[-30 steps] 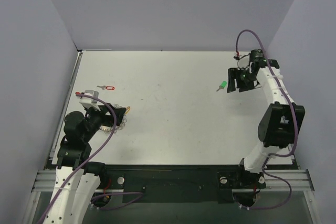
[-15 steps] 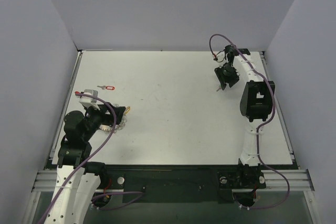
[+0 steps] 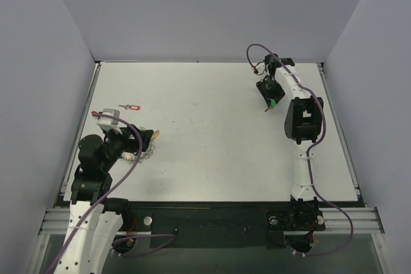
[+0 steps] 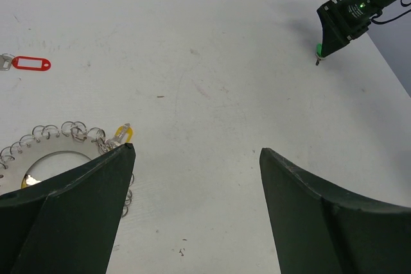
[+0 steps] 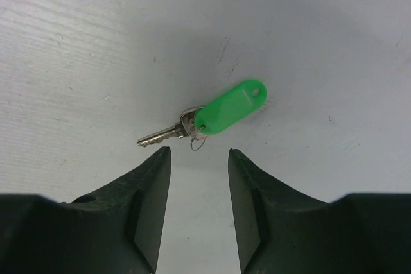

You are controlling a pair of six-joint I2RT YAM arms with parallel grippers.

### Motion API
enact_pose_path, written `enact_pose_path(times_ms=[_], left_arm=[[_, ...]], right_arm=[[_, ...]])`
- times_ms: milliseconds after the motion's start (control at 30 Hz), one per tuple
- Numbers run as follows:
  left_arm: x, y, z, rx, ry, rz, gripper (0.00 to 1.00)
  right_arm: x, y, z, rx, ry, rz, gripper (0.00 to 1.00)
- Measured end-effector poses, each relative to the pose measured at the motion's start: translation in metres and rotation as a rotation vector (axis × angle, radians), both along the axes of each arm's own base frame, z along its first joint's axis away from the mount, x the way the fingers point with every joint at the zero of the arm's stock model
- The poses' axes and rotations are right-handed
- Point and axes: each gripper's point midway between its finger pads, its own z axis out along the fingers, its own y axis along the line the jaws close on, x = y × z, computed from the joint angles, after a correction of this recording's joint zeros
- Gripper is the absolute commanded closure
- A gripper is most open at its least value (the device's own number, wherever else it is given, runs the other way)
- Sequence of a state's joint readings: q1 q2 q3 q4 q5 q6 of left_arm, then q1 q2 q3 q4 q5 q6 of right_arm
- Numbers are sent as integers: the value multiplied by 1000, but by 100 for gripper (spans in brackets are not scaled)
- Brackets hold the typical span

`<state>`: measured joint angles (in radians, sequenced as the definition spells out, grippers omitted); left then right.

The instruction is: Put the keys on the keyring

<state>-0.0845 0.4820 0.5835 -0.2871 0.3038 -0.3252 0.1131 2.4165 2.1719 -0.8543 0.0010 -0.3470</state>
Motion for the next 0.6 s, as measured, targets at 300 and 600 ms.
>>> enact_pose_path(times_ms=[300,600], left_arm=[[0,0,-1,0,2,1,11],[1,1,-2,0,6,6,11]], right_arm=[[-5,-3,-21,-20,56,4,77],[-1,-3,-15,-22,41,7,87]])
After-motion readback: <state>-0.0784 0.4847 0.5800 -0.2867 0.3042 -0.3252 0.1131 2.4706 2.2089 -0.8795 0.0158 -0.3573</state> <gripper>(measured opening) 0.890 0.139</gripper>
